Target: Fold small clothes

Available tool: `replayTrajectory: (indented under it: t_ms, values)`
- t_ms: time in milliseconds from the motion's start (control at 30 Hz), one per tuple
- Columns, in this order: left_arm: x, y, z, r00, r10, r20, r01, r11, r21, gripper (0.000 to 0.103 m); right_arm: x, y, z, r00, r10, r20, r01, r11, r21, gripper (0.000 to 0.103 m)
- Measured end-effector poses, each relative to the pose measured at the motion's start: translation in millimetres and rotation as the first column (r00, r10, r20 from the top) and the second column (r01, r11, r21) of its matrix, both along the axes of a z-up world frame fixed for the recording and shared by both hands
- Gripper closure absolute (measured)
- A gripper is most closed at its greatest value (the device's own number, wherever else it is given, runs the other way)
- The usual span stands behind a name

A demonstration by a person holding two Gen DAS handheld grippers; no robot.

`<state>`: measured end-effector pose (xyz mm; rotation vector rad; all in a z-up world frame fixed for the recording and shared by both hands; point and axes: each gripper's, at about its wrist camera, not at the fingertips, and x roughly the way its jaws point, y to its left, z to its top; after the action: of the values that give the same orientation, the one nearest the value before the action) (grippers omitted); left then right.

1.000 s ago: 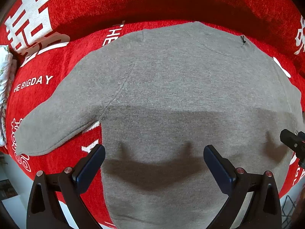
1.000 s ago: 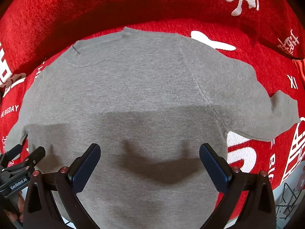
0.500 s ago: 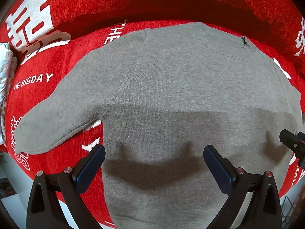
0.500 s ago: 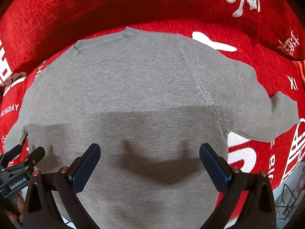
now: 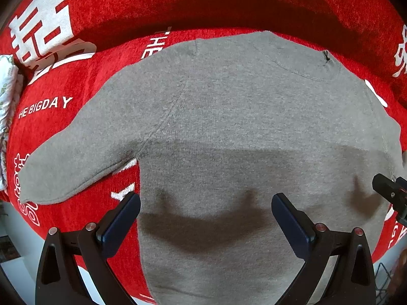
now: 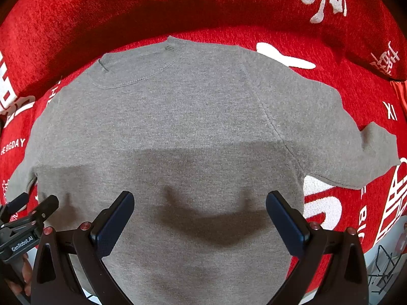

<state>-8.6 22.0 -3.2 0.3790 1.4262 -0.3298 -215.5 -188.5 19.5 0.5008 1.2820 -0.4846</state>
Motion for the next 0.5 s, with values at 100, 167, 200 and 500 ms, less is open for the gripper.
replayTrajectory:
  t_ms: [100, 167, 200, 500]
  values:
    - [-0.9, 0.7, -0.6, 1.000, -0.002, -0.005, 0.002, 1.000, -0.005, 0.000, -0.4, -0.1, 0.1, 1.000, 0.001, 0.005, -0.001, 1.000, -0.001, 0.000]
    - [-0.8, 1.5, -0.8, 1.000, -0.004, -0.006, 0.004, 1.000, -0.007, 0.000, -0.7, -0.2, 0.0, 1.000, 0.004, -0.003, -0.004, 1.000, 0.001, 0.000]
    - [-1.2, 1.7, -1.0, 1.000, -0.005, -0.006, 0.004, 1.000, -0.007, 0.000, -1.2, -0.4, -0.1, 1.000, 0.005, -0.007, -0.005, 1.000, 0.000, 0.000]
    - [-3.1, 4.0, -1.7, 1.000, 0.001, 0.000, -0.001, 1.000, -0.007, 0.000, -0.3, 1.0, -1.1, 0.999, 0.012, -0.034, -0.012, 1.000, 0.002, 0.000]
